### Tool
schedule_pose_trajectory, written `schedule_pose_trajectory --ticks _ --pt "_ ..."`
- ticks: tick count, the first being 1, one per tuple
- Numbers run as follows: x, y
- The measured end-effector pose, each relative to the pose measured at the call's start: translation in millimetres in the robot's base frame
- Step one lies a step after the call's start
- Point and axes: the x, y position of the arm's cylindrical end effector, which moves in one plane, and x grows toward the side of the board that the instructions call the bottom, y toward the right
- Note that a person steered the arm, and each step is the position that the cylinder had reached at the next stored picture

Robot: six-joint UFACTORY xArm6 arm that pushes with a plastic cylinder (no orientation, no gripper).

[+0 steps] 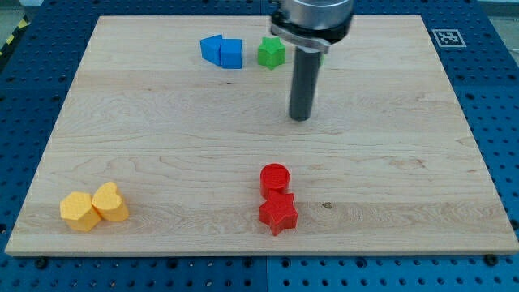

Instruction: Push your arm towards red star

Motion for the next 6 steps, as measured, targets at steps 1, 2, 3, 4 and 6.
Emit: schedule_pose_trajectory --ticks 1,2,3,4,6 --pt "24 -45" --pt "66 -75" --pt "114 -85" --pt "138 -91" --pt "183 -45"
